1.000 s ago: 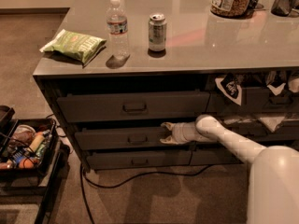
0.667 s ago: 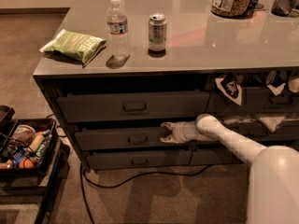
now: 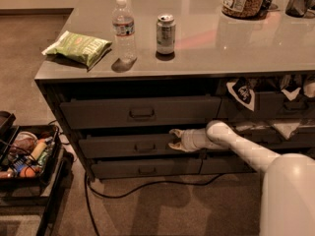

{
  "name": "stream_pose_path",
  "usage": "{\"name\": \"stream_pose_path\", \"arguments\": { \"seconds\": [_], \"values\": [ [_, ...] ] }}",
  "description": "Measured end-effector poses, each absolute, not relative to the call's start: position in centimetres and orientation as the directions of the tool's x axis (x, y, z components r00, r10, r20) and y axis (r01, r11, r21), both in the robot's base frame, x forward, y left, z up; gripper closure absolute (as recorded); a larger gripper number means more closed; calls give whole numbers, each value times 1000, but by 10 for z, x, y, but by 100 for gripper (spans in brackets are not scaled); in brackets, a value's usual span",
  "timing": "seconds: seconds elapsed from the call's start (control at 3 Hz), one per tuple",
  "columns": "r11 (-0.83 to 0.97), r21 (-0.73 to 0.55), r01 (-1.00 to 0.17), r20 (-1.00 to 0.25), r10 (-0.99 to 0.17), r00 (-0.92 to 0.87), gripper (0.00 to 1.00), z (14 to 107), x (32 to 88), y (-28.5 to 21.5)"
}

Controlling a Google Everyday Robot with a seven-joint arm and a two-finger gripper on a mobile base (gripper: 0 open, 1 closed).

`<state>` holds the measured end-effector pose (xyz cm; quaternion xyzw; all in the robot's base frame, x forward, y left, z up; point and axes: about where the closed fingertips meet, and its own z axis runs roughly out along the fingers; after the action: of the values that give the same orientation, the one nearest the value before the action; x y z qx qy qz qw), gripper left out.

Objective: Open middle drawer

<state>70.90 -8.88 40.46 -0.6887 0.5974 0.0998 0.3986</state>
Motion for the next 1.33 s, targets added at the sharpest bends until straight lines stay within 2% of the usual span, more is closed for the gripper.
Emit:
{"name": "stream_pose_path", "arguments": {
  "seconds": [0.67,1.0,1.33],
  "values": [
    [9,-384,-923,-647,-716,262,82,403,698,-91],
    [9,-384,-923,-647,-716,262,76,405,701,-92],
    [9,-384,-923,-647,-716,262,78,406,702,-92]
  ]
}}
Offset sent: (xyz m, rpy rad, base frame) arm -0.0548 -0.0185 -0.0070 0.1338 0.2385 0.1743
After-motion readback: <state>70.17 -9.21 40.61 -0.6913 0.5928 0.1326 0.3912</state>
